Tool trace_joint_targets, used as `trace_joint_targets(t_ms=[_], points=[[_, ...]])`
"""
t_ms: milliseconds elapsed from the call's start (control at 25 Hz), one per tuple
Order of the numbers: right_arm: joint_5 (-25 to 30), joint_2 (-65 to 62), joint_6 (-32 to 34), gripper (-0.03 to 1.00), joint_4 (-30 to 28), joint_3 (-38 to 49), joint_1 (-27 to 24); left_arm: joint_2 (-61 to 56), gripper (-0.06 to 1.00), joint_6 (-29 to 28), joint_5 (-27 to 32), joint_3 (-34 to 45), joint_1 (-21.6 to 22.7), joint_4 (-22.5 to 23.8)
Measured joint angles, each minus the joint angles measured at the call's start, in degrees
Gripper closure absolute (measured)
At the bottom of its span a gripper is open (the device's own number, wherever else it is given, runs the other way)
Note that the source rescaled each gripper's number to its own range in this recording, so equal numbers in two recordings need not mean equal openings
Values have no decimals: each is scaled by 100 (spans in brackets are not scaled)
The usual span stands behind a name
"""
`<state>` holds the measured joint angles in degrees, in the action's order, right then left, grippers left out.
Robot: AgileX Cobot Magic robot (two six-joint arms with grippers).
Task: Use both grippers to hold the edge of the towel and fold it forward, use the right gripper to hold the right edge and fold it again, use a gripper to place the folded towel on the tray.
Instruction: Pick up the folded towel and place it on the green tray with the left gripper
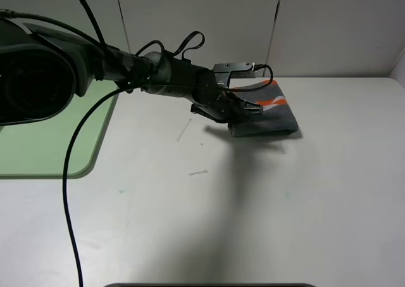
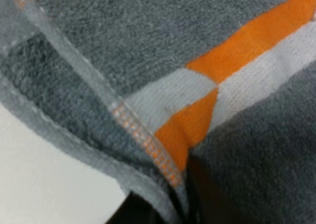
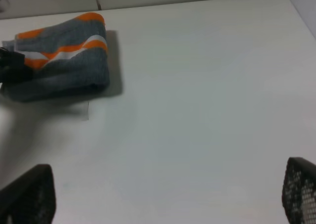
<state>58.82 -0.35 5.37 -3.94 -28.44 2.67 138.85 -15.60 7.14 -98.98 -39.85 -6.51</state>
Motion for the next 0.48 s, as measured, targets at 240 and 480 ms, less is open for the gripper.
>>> trace_joint_targets(t_ms=[240, 480], points=[[0, 0, 0, -3, 0, 0, 0, -272, 91, 20, 605, 0, 5, 349], [0, 0, 0, -3, 0, 0, 0, -534, 91, 33, 1666, 0, 5, 786]])
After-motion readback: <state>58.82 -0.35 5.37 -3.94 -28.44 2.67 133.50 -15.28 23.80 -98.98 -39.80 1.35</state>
